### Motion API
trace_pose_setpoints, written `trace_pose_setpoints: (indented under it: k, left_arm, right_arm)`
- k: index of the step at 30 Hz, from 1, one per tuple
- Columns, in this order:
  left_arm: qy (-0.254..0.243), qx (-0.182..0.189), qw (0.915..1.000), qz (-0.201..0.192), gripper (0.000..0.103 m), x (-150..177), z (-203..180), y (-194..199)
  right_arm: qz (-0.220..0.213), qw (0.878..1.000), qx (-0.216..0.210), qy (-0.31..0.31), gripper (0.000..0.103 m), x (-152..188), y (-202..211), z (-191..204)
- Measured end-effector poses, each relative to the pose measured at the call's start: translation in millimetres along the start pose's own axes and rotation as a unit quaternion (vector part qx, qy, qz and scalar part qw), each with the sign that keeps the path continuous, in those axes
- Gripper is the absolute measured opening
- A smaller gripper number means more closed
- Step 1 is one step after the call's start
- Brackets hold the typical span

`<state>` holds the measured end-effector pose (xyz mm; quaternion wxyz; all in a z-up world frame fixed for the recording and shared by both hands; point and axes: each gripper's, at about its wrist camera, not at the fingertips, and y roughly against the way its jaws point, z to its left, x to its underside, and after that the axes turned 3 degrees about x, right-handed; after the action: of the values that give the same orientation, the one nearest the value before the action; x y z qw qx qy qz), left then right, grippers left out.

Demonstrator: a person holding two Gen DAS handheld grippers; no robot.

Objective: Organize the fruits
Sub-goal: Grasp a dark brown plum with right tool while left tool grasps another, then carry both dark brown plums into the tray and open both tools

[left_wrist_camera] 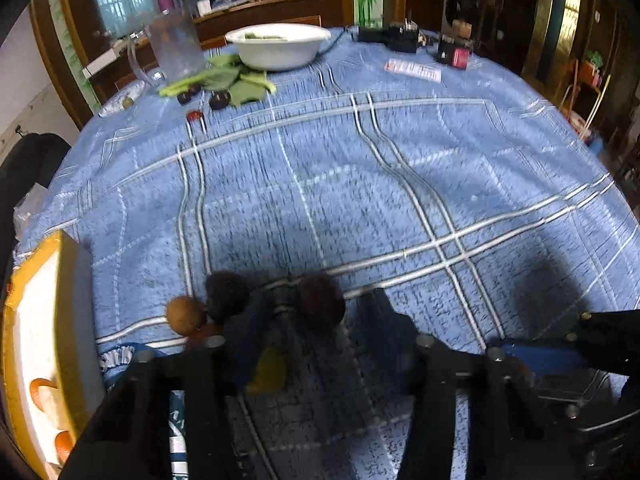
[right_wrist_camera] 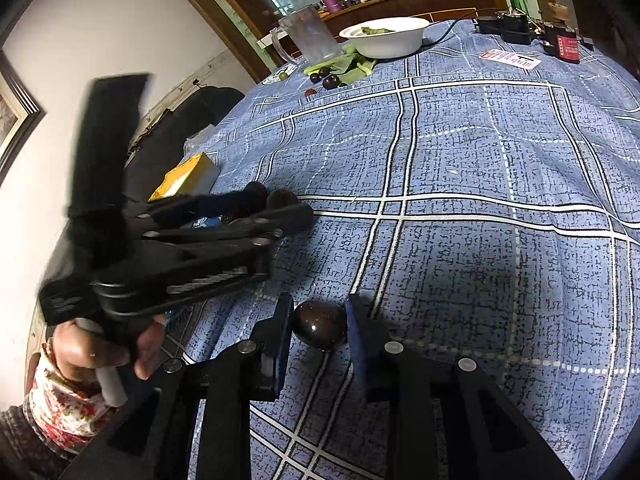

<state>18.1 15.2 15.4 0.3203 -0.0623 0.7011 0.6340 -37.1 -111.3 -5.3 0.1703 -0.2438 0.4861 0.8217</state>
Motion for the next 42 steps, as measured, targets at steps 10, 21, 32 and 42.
trace_pose_setpoints:
  k: [10,21,32,42]
  left_arm:
    - [0.060,0.024,0.9971,-0.041,0.022,13.8,15.7,44.9]
    - [0.197,0.000,0.9747,-0.106,0.023,75.8,105.5,129.8]
    - [0.301,-0.085,0.9432,-0.113,0.023,145.5,194.1,148.3]
    - [0.337,-0.064,0.9355,-0.087,0.023,143.4,242.2,135.5]
  right_arm:
    - [-0.006,1.000,0.005,-0.004,0.028,-1.5,2.0,-3.8]
    - [-0.027,1.000,0.001,0.012,0.028,-10.8,22.6,31.1]
    - [0.011,0.994,-0.106,0.025,0.029,-22.1,-9.8,117.7]
    - [0.048,0.985,-0.081,0.141,0.029,-18.6,-59.4,221.4]
